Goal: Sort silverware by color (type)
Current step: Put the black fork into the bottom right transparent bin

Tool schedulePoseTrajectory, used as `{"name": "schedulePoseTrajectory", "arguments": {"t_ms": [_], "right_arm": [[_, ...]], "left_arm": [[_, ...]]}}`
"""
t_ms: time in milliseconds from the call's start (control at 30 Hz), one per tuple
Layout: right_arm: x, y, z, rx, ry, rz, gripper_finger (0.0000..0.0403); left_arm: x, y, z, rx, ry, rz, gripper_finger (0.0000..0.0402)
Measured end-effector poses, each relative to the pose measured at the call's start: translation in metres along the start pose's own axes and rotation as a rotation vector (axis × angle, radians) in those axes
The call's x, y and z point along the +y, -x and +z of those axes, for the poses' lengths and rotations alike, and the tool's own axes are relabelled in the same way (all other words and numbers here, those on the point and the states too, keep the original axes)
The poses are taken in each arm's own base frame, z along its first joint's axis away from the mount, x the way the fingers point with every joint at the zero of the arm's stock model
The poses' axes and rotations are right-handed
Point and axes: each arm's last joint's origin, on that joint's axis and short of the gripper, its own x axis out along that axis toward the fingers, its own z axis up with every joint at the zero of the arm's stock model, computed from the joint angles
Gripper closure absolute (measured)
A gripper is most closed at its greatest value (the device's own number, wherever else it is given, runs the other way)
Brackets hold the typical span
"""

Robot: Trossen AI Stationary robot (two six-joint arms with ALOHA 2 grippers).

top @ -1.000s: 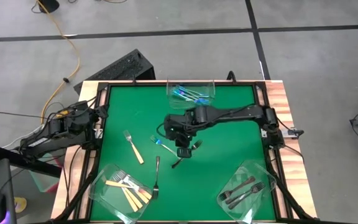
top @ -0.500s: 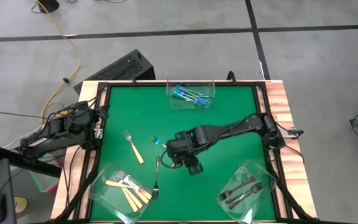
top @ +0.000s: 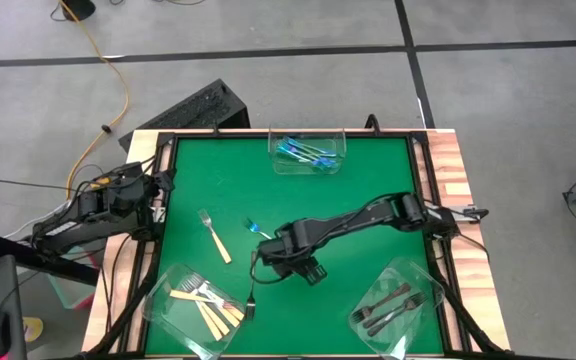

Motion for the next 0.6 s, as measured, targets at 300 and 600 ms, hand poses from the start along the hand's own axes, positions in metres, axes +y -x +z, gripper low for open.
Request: {"name": "schedulePoseTrajectory", "arguments": {"t_ms": [300,600], "right_arm": [[-0.018,-0.022,-0.009,0.083,-0.028,0.040,0.0197],[-0.019,-0.060,-0.031,0.190,-0.058,0.112,0.0197]], "left_arm": [[0.000,0.000,0.000,-0.003,0.000,0.001,0.0226],[0.000,0.000,0.000,-0.002,-0.001,0.001,0.0226]]}}
